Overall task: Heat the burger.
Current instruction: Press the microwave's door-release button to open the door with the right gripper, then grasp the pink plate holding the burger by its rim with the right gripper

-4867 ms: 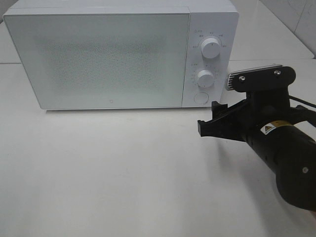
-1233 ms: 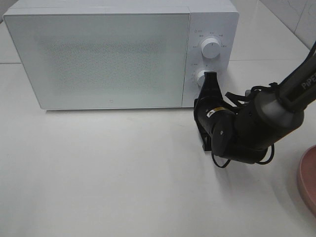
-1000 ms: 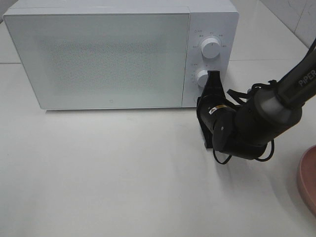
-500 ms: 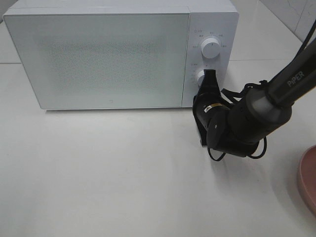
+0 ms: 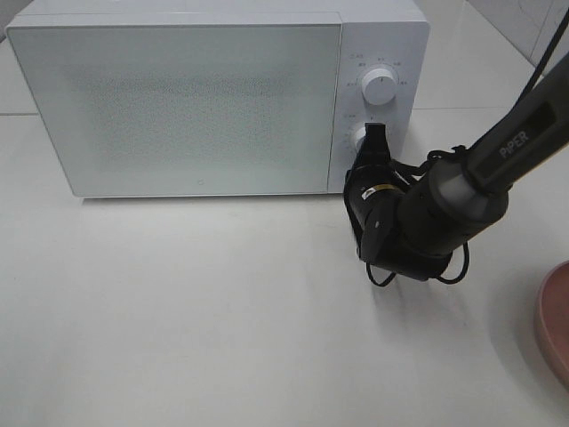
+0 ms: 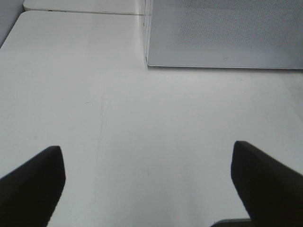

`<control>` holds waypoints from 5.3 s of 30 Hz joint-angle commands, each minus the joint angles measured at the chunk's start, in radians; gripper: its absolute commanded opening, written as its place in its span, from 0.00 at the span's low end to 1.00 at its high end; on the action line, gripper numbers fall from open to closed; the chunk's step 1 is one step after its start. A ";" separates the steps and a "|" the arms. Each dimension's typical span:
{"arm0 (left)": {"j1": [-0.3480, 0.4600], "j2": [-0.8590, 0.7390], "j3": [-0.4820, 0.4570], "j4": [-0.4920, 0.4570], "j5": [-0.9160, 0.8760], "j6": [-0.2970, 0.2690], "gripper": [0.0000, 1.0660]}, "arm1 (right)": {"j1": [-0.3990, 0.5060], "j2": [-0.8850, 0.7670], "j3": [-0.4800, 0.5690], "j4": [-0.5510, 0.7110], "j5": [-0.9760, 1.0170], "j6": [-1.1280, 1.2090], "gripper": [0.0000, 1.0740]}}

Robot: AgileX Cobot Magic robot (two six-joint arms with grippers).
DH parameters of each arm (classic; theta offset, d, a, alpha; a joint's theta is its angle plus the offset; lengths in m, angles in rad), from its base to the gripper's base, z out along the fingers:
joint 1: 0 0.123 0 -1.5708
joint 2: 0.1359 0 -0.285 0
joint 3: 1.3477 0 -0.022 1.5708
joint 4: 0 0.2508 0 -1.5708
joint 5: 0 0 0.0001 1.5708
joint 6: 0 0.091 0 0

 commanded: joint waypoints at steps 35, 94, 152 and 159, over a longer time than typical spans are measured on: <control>0.003 -0.014 -0.001 -0.005 -0.012 -0.001 0.82 | -0.050 -0.064 0.005 0.017 0.076 -0.117 0.00; 0.003 -0.014 -0.001 -0.005 -0.012 -0.001 0.82 | -0.238 -0.749 0.154 -0.725 1.618 -1.253 0.08; 0.003 -0.014 -0.001 -0.005 -0.012 -0.001 0.82 | -0.469 -0.504 0.329 -0.938 1.410 -1.077 0.84; 0.003 -0.014 -0.001 -0.005 -0.012 -0.001 0.82 | -0.469 -0.485 0.329 -0.953 1.419 -1.079 0.75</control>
